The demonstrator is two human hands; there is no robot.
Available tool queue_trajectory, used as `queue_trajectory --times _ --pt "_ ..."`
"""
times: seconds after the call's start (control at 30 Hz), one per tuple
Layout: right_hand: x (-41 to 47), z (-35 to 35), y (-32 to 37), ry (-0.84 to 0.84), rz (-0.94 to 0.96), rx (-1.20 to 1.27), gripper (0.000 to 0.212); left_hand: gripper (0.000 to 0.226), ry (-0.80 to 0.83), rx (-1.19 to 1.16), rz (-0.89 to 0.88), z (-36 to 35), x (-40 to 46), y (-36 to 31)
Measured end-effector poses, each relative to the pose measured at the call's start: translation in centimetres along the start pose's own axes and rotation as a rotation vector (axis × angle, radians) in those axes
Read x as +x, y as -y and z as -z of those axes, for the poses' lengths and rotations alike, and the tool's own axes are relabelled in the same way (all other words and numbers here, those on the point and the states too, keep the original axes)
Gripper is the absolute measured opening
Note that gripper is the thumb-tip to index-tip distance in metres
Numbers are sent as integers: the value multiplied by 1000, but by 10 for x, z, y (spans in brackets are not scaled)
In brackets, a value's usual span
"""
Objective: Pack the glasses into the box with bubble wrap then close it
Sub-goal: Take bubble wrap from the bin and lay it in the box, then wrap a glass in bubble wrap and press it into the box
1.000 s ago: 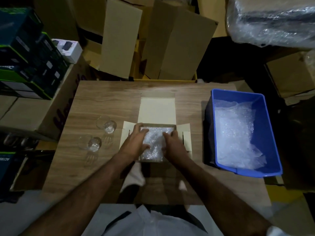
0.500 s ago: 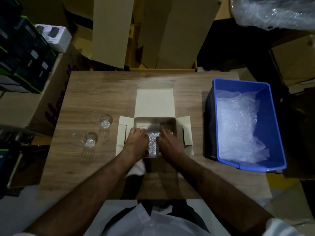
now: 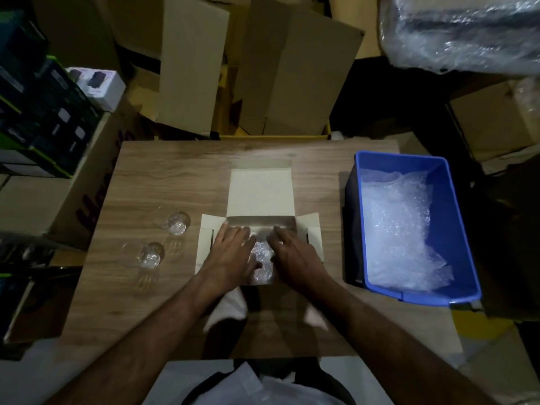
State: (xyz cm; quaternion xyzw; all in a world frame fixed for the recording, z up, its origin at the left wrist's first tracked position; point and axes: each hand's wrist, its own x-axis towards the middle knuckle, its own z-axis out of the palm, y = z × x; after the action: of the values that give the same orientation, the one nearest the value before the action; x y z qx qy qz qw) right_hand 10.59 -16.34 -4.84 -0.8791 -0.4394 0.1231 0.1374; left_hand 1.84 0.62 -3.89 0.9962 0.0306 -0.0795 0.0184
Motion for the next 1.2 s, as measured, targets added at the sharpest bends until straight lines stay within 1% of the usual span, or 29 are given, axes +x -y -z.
queue_trajectory --times 0.13,0.37,0.47,0.53,0.57,0.63,0.7,0.8,0.87,0.9,0.97,1.07,1.13,1.2 --pt "-24 30 -18 -201 31 22 53 68 -71 -78 -7 20 2 -18" --pt "-78 77 -72 -356 -187 -5 53 67 -210 -173 -73 47 37 -91" --pt "-105 86 -100 -420 -284 9 52 62 -304 -249 -140 51 56 -131" --pt "-120 87 -120 -409 -314 10 54 58 -377 -278 -205 51 70 -159" --pt "-127 87 -131 -392 -332 10 55 58 -373 -290 -227 51 77 -172" --pt "-139 92 -151 -308 -376 21 59 63 -292 -307 -238 51 93 -193" --pt "-150 101 -169 -145 -417 74 66 70 -192 -279 -203 48 110 -207" --pt "-156 110 -196 181 -445 140 80 74 -55 -246 -146 39 129 -216" --pt "-152 109 -210 320 -441 108 82 74 -10 -211 -130 34 133 -218" --pt "-150 106 -214 361 -439 83 79 72 -13 -188 -132 33 133 -219" --pt "-145 101 -221 363 -428 59 69 69 -30 -164 -134 33 132 -221" --pt "-141 99 -225 248 -401 111 52 68 -17 -185 -126 36 131 -222" --pt "-144 100 -226 157 -372 131 49 68 -6 -197 -120 38 131 -222" --pt "-151 102 -227 27 -321 123 50 68 -3 -215 -126 38 130 -222"
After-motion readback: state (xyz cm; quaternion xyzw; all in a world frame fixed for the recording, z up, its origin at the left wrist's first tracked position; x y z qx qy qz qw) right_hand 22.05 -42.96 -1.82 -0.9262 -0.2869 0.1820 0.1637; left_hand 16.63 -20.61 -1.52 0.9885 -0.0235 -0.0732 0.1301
